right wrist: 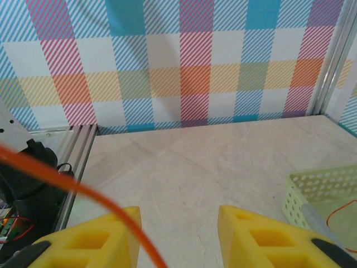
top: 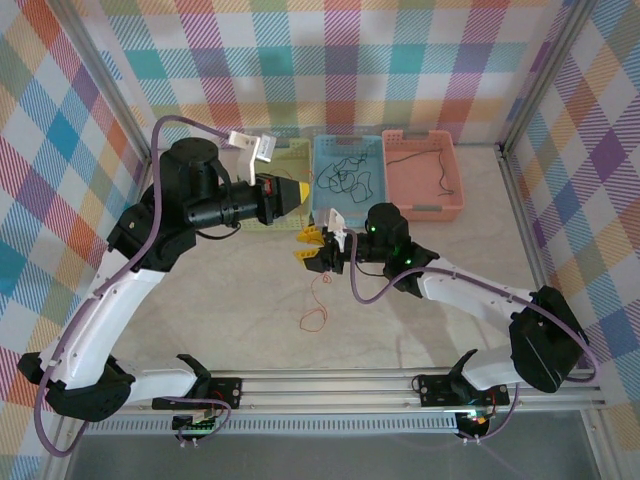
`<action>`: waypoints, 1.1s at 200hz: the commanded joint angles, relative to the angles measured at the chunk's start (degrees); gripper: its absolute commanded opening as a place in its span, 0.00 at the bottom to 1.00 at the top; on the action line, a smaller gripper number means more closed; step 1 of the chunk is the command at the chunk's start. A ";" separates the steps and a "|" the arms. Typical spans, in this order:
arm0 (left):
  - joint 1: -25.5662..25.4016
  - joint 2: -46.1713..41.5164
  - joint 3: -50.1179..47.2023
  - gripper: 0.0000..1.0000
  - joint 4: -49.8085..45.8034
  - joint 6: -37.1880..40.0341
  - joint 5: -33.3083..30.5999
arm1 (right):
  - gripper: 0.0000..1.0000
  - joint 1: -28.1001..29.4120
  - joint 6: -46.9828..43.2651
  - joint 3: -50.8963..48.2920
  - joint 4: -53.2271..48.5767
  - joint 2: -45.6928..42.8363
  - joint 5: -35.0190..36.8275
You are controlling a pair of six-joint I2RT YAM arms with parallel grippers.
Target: Untangle the cables
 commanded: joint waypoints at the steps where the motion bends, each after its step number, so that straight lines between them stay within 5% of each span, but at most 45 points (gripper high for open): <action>1: 0.47 0.21 1.68 0.00 0.03 -0.37 2.13 | 0.41 0.13 0.05 -1.11 2.96 0.50 0.10; 122: 0.47 3.73 12.46 0.00 -0.46 -3.81 7.12 | 0.36 0.10 0.25 -7.31 7.11 2.19 1.94; 220: 0.47 5.40 21.19 0.00 -0.77 -5.01 5.32 | 0.27 0.05 1.74 -10.88 15.02 9.79 5.03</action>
